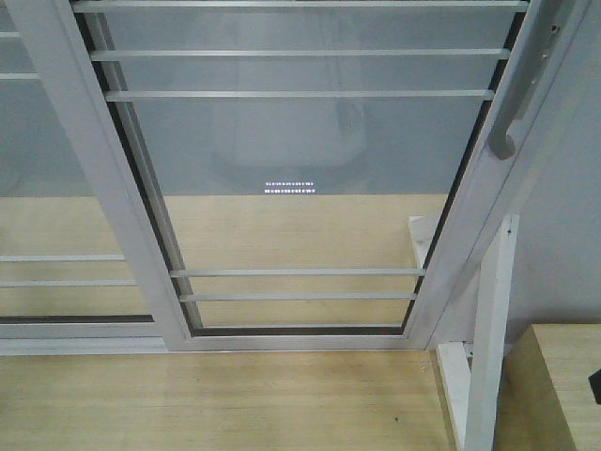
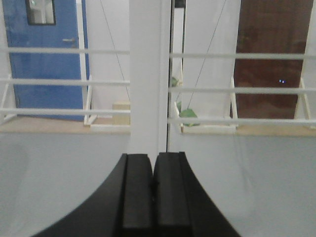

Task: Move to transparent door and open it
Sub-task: 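Stop the base in front of the door near its silver handle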

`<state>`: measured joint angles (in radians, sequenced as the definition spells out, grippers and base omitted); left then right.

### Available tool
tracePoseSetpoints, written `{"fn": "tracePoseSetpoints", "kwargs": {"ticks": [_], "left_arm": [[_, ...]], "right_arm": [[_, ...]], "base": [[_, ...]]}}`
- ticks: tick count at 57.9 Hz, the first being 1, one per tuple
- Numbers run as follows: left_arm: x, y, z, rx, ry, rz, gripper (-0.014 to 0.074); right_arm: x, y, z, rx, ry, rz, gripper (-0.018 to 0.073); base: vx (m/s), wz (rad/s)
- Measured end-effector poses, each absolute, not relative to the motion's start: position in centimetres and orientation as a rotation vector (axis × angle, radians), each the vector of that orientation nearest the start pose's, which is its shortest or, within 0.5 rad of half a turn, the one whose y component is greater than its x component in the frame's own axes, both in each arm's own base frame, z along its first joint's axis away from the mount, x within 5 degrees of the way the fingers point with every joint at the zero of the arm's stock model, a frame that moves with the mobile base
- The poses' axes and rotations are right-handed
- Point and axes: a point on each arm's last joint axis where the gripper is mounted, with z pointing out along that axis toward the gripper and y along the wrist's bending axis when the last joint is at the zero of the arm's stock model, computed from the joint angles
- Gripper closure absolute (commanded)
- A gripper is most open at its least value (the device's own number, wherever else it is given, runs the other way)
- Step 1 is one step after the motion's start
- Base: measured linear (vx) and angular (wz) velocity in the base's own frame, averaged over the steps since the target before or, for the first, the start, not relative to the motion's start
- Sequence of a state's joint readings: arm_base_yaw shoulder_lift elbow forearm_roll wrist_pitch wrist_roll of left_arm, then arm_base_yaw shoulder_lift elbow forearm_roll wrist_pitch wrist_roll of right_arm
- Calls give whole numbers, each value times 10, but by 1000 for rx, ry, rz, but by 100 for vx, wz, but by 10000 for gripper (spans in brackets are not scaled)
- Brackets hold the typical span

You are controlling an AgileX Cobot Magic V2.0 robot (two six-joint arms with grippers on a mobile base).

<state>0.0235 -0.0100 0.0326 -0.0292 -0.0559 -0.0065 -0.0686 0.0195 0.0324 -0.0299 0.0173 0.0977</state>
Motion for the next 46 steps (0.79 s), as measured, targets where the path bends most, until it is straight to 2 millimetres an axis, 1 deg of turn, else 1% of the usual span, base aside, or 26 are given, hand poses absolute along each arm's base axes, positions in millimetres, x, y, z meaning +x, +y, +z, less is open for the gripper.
{"fn": "tracePoseSetpoints", "kwargs": {"ticks": [7, 12, 16, 21, 27, 30, 32, 34, 37, 41, 43, 46], "left_arm": [[54, 2, 222, -44, 1294, -7, 601], [51, 2, 233, -51, 1219, -17, 599], [51, 2, 248, -65, 1235, -39, 599], [53, 2, 276, -68, 1281, -45, 597], [66, 2, 304, -60, 1370, -33, 596], [77, 2, 317, -52, 1415, -22, 596], [86, 2, 323, -44, 1446, -11, 596], [95, 2, 328, -38, 1466, -4, 596], [109, 3, 331, -35, 1499, 0, 596], [129, 3, 327, -33, 1548, 1, 593], [140, 3, 321, -33, 1584, 1, 591], [151, 3, 314, -33, 1631, 1, 584]], "right_arm": [[58, -4, 211, 95, 1437, 1, 565], [56, -4, 230, 93, 1399, 0, 565], [54, -4, 258, 94, 1395, -2, 565], [58, -4, 288, 98, 1448, -7, 565], [76, -6, 321, 99, 1500, -12, 565], [92, -7, 335, 99, 1516, -12, 565], [104, -7, 342, 98, 1526, -12, 565], [117, -8, 345, 98, 1539, -11, 565], [136, -9, 344, 98, 1561, -9, 565], [162, -11, 332, 101, 1632, -8, 561], [176, -12, 322, 104, 1683, -7, 559], [191, -13, 309, 108, 1750, -6, 548]], "base": [[0, 0], [0, 0], [0, 0], [0, 0], [0, 0], [0, 0], [0, 0], [0, 0], [0, 0], [0, 0], [0, 0], [0, 0]]}}
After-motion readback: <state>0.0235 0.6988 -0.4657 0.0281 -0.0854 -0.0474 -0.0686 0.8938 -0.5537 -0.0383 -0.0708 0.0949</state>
